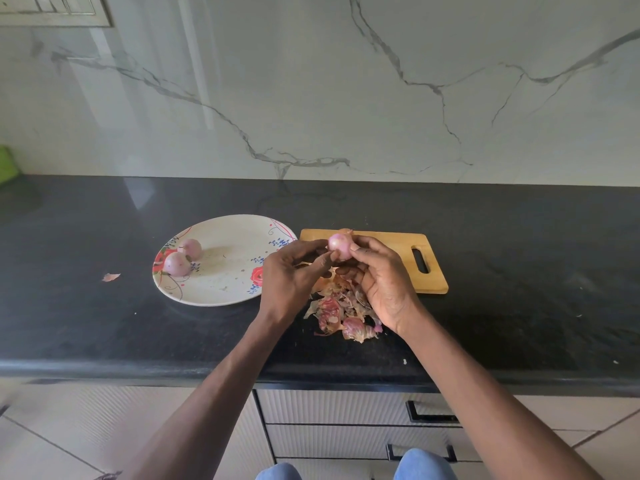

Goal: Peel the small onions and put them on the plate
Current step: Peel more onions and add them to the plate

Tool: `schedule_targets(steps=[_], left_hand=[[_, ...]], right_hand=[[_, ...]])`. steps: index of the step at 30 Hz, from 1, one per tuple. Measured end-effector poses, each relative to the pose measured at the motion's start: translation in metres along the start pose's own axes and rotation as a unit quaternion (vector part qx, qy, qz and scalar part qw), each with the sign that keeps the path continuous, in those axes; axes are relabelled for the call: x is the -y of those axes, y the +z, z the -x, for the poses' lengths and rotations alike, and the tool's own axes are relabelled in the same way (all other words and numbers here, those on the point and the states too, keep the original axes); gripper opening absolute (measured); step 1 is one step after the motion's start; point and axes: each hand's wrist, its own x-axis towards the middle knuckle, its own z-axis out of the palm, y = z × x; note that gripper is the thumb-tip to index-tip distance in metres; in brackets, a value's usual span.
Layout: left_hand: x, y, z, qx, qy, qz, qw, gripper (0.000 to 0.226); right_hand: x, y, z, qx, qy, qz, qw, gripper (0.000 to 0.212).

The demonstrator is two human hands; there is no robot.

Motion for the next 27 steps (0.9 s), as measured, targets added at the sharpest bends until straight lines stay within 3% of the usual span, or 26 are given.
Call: schedule_targets(steps=[4,8,14,22,27], left_hand=[[-0.002,-0.001,0.001,-0.004,0.02,0.005,1.0,0.017],[-0.003,0.001,0.002,-0.011,0.003,0.043,0.999,0.022],[-0.011,0.002,-0.001,0.03,-0.046,0.119,0.991,0.022],[-0.008,0.001,-0.003,0.069,-0.04,0.136,0.987,0.039],[-0.008,0.002,-0.002,0.028,-0.048,0.141,0.988,0.028]], right_hand=[[-0.002,0.0,-0.001,-0.014,-0.003,0.003,1.0,0.024],[-0.002,0.0,0.001,-0.015,-0.016,0.009,1.0,0.027],[-0.003,-0.003,0.0,-0.005,-0.053,0.07,0.996,0.054],[-0.003,-0.004,0.001,0.004,-0.084,0.088,0.993,0.051],[-0.008,-0.005,-0.001,-0.021,-0.114,0.152,0.982,0.05]])
